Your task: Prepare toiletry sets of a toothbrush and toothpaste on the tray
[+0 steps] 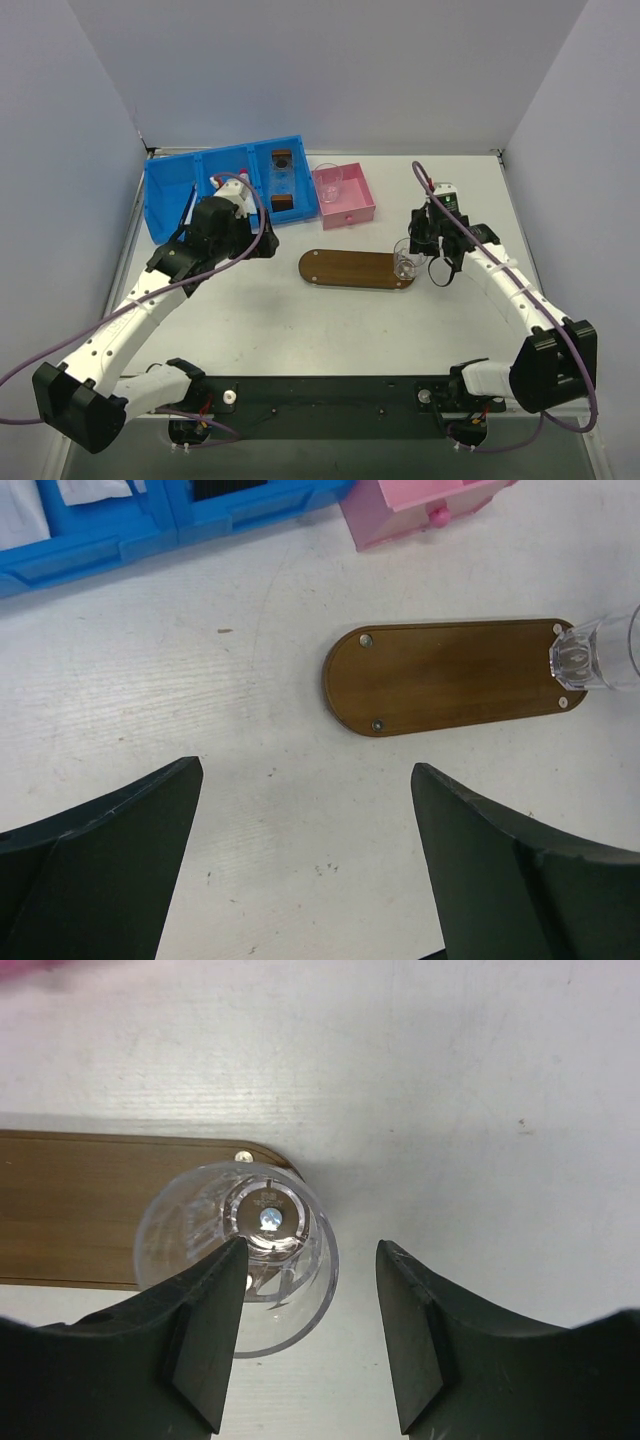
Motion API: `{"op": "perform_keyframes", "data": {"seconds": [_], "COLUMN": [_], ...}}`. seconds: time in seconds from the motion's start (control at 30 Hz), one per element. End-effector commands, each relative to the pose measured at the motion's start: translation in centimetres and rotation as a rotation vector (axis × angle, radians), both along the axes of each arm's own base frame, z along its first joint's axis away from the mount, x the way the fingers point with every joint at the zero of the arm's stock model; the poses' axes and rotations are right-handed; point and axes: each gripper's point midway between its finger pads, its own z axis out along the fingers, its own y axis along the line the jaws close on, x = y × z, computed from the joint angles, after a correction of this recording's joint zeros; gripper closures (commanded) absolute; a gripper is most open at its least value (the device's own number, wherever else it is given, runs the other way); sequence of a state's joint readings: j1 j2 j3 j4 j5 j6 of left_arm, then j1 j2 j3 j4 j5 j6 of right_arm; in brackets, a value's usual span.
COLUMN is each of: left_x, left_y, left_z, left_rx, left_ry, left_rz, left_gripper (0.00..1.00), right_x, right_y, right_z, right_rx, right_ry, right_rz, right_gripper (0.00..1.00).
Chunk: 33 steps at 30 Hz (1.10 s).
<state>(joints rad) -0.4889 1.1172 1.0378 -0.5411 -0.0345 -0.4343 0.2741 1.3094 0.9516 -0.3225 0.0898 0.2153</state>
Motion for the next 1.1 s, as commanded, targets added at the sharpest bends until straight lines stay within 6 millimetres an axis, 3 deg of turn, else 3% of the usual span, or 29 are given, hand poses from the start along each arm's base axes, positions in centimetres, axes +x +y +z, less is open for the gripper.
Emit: {"op": "perform_keyframes", "data": {"seconds": [0.0,0.1,0.23,0.4,0.47,0.53,0.57,0.6,0.63,0.67,0.7,0.73,0.77,0.93,1.0,1.03,1.07], "left_x": [0.8,1.3,3.2,7.2,8.7,10.4,11.4,12.5,13.1,14.1,15.1,15.7,16.8,21.1,21.8,22.4,23.2], "left_y": [2.1,2.5,1.1,-0.8,-1.6,-2.3,-2.7,-3.1,-3.4,-3.9,-4.1,-4.2,-4.5,-4.6,-4.2,-4.2,-3.8], "left_z": [3.2,3.5,4.0,4.5,3.5,4.3,2.7,4.0,3.8,2.0,3.1,2.7,1.1,-0.6,-1.2,-2.9,-1.9], "left_rx": [0.029,0.057,0.071,0.118,0.156,0.164,0.190,0.184,0.206,0.238,0.241,0.260,0.285,0.302,0.346,0.378,0.392], "left_ry": [-0.114,-0.110,-0.104,-0.087,-0.067,-0.085,-0.055,-0.084,-0.081,-0.049,-0.070,-0.065,-0.036,-0.001,0.010,0.038,0.013], "left_rz": [0.083,0.106,0.079,0.089,0.084,0.084,0.081,0.084,0.069,0.062,0.067,0.065,0.065,0.094,0.104,0.110,0.142], "left_gripper": [0.05,0.11,0.17,0.21,0.23,0.23,0.25,0.25,0.27,0.28,0.29,0.31,0.33,0.40,0.41,0.42,0.43], "right_x": [1.0,1.6,1.7,0.5,-0.2,-1.1,-1.5,-2.0,-2.3,-2.6,-3.0,-3.2,-3.3,-3.5,-3.3,-3.3,-3.0], "right_y": [0.2,0.5,1.0,1.2,1.5,1.3,1.3,1.2,1.2,1.2,1.3,1.2,1.3,1.6,1.6,1.6,1.6], "right_z": [4.7,7.1,10.8,14.1,14.2,14.3,14.1,14.2,14.1,14.0,14.0,14.0,14.1,14.6,14.8,15.0,15.3], "right_rx": [0.051,0.079,0.116,0.187,0.209,0.219,0.226,0.229,0.234,0.239,0.242,0.243,0.248,0.253,0.247,0.246,0.243], "right_ry": [-0.118,-0.172,-0.243,-0.309,-0.305,-0.307,-0.299,-0.302,-0.299,-0.293,-0.295,-0.294,-0.295,-0.294,-0.294,-0.295,-0.302], "right_rz": [-0.016,-0.016,-0.019,-0.044,-0.040,-0.046,-0.051,-0.052,-0.052,-0.051,-0.046,-0.048,-0.045,-0.024,-0.018,-0.014,-0.013], "right_gripper": [0.50,0.51,0.51,0.54,0.54,0.55,0.55,0.55,0.55,0.55,0.55,0.55,0.56,0.57,0.58,0.58,0.58]}}
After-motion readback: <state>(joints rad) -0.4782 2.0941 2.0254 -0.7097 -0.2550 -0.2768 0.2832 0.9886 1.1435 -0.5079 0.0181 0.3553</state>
